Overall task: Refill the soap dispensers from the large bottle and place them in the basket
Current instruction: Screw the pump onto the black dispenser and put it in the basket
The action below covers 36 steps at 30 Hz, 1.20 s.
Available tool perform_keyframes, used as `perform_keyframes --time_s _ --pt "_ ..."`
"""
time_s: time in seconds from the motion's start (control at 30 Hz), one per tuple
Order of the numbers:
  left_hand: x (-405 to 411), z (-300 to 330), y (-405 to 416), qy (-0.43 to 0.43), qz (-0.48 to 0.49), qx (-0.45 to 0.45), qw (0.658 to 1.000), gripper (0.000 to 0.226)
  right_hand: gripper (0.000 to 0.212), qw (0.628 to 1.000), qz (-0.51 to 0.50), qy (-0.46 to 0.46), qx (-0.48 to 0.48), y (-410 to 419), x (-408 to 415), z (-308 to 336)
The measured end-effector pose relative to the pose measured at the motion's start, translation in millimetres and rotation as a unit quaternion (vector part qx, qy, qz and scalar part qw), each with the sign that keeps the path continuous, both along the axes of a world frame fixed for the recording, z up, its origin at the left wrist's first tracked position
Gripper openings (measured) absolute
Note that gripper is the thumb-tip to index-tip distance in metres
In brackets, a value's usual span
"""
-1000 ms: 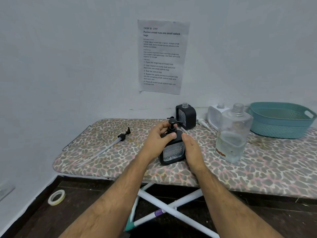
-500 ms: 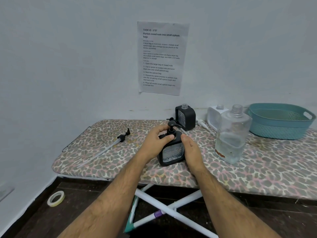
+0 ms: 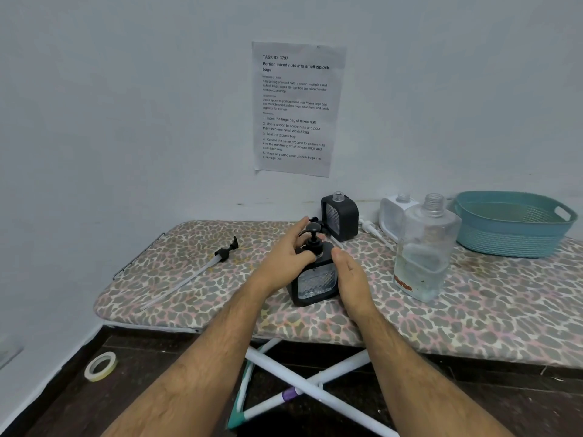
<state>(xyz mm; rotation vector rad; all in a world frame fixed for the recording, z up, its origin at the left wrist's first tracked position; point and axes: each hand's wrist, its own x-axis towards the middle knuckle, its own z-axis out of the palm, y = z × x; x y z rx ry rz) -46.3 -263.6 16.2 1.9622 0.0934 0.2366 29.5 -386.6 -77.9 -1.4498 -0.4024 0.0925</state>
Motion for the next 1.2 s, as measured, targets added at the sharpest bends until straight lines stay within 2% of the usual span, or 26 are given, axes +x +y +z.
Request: perform_keyframes --time_s 0.23,0.43,0.57,0.73,0.87,0.97,1.2 --pt "6.2 -7.3 2.7 -0.036 0.045 0.019 0.998 0.076 0.053 1.000 -0.002 -0.001 0.007 1.6 1.5 -2.3" --pt "0.9 -16.9 15.1 -0.093 0.117 0.005 0.989 0.070 0.034 1.000 -0.007 0.000 -0.002 -0.3 1.4 -0.9" --pt "-1.5 -15.8 11.0 -0.093 0.104 -0.002 0.990 0.064 0.036 1.000 -0.007 -0.006 -0.005 0.5 1.6 -2.7" --pt "1.6 -10.7 0.2 -0.063 0.074 0.006 0.995 0.069 0.049 1.000 -0.005 -0.013 -0.004 1.3 2.3 -3.0" --pt "4.4 -11.8 -3.3 -0.058 0.055 0.018 0.997 0.076 0.042 1.000 -0.002 -0.016 0.002 0.8 2.3 -3.3" --pt "7.3 -15.2 -0.2 -0.072 0.081 0.019 0.994 0.079 0.038 1.000 -0.004 -0.011 -0.002 0.4 2.1 -3.3" --pt "7.5 -22.4 11.7 -0.111 0.129 -0.031 0.985 0.069 0.034 1.000 -0.006 0.005 -0.001 0.4 1.1 -1.2"
